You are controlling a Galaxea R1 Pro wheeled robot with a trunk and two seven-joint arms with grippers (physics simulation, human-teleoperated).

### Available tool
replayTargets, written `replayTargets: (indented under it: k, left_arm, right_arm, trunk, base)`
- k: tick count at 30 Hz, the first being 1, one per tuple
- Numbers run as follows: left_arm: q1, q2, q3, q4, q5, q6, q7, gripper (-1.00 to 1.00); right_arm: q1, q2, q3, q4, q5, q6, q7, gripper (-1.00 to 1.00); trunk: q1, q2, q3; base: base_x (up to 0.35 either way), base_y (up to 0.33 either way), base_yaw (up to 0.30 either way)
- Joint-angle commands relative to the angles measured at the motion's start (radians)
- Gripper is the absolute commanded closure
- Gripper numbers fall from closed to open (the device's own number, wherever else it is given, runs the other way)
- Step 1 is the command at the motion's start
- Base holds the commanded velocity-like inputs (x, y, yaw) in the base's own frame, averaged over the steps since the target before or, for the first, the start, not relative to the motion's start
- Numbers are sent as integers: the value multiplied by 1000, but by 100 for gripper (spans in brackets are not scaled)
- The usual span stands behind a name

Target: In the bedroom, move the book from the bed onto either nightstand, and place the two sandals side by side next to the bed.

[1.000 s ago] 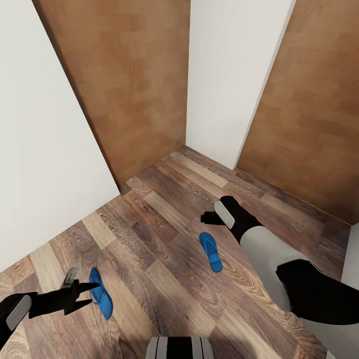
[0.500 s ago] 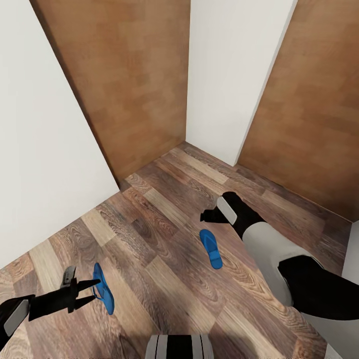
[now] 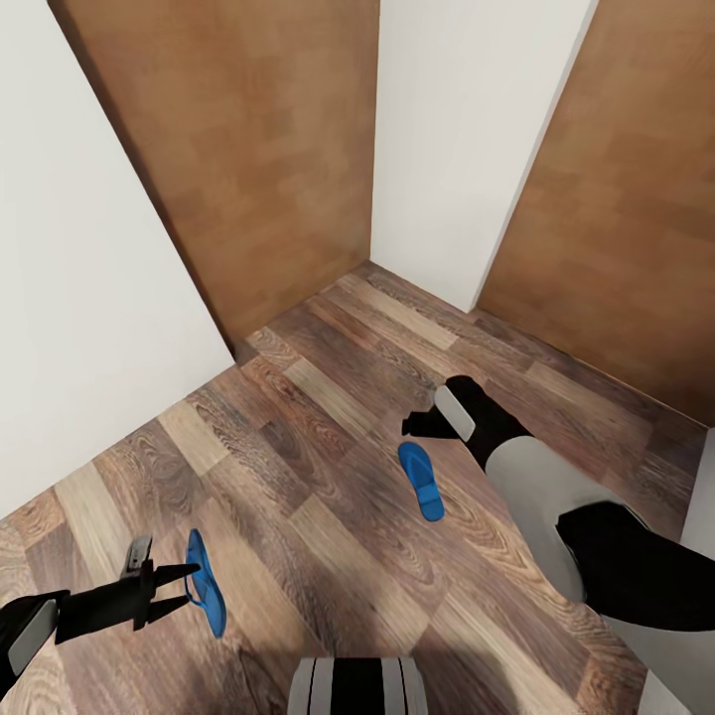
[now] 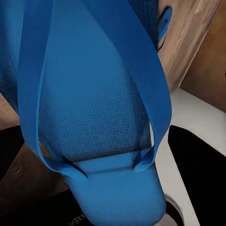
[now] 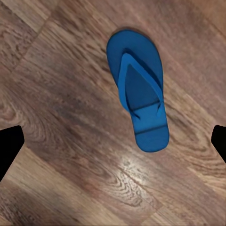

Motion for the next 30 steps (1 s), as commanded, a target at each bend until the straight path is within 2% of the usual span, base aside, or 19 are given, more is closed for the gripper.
replayTargets:
  k: [1,30]
  left_arm:
    - [0,0,2,0,0,5,-3,100]
    - [0,0,2,1,-5,4,-3,100]
  right_arm:
    - [-4,-1,7,-1,-10,2,-8,-100]
    - [-52,-6,7,-1,-6,1,-25,-100]
  trunk:
    - [0,-1,-5]
    - [13,-7,-117]
  base:
    - [0,0,0]
    - [0,0,0]
